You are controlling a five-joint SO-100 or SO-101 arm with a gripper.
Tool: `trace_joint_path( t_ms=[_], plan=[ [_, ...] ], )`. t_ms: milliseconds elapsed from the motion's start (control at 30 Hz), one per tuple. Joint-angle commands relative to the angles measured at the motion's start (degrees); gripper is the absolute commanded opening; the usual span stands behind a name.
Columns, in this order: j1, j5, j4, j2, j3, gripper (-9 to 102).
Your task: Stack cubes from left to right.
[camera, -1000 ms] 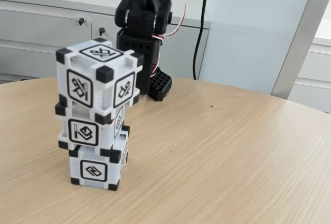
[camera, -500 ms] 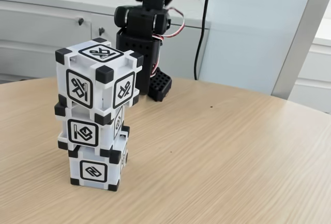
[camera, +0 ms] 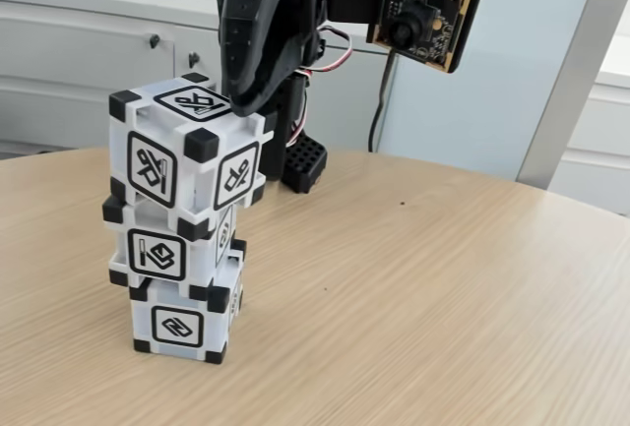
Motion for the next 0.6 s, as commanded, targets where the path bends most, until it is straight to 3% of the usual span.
trace_joint_path(
  t_ms=[0, 567],
  plan=[
    [0.44, -0.62, -0.09, 3.52, 3.25, 0],
    [0.44, 5.71, 0.53, 3.52, -5.89, 0]
  ],
)
